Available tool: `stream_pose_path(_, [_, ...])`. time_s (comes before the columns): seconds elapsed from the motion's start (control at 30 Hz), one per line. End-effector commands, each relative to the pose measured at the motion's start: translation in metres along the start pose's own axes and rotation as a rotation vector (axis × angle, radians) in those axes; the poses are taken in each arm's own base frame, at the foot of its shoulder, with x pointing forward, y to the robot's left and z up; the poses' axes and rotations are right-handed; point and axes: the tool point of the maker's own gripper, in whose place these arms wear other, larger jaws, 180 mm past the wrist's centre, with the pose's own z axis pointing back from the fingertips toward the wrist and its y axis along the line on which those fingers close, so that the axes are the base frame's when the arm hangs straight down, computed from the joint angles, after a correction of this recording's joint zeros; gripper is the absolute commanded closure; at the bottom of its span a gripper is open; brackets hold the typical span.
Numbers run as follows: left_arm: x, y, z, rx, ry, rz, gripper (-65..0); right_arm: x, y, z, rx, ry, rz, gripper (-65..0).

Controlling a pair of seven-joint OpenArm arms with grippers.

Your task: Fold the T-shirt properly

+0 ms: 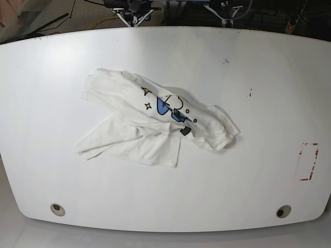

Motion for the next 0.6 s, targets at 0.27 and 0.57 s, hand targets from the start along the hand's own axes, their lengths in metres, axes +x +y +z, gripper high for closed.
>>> stream_pose_path(0.27, [0.001, 0.007, 0.001, 0.014, -0.025, 0.0, -33.4, -0.002, -0.004, 0.001, -0.013, -0.003, -0.004, -18.5])
stream_pose_path(0.57, [0.001, 0.007, 0.001, 0.013, -0.025, -0.011, -33.6, -0.015, -0.009, 0.004, -0.016, 0.029, 0.015, -19.2])
